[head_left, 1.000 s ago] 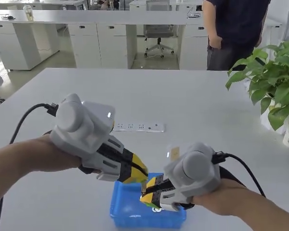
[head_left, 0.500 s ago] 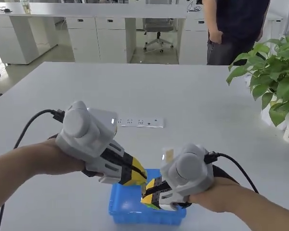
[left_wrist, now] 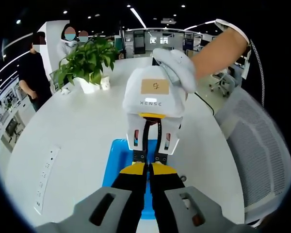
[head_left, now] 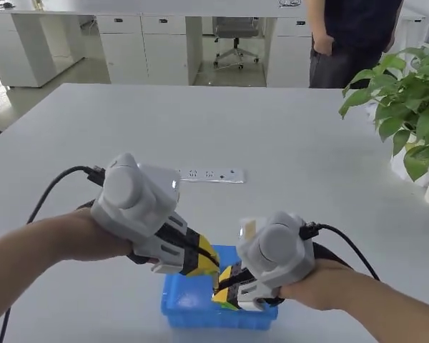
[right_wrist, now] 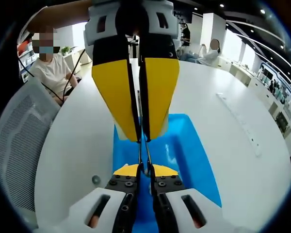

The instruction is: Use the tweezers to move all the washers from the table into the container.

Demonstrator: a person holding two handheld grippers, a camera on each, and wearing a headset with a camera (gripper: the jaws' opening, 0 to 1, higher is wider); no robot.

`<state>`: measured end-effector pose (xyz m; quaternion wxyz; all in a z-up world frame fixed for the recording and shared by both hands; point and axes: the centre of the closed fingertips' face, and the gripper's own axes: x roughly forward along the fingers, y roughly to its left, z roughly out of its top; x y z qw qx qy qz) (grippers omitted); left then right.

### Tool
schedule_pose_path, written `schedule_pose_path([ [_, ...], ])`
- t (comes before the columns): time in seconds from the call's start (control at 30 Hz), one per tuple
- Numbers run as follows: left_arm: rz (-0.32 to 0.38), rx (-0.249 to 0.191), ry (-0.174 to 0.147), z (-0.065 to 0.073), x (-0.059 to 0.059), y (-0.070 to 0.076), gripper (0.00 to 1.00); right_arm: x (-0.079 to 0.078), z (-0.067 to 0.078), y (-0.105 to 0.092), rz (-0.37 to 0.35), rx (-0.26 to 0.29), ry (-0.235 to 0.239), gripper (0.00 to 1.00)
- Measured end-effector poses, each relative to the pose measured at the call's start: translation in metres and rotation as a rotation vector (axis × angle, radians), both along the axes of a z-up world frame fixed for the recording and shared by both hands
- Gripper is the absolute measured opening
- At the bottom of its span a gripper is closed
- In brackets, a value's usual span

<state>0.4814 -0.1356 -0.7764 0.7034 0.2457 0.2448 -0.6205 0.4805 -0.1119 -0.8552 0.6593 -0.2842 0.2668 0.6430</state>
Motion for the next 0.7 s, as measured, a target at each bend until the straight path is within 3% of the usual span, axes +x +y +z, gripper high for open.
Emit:
schedule_pose_path([
  [0.7,-0.007,-0.003,0.019,-0.009,0.001,-0.007,0.05,0.003,-0.011,-0.006,-0.003,-0.024,0.023,0.10],
])
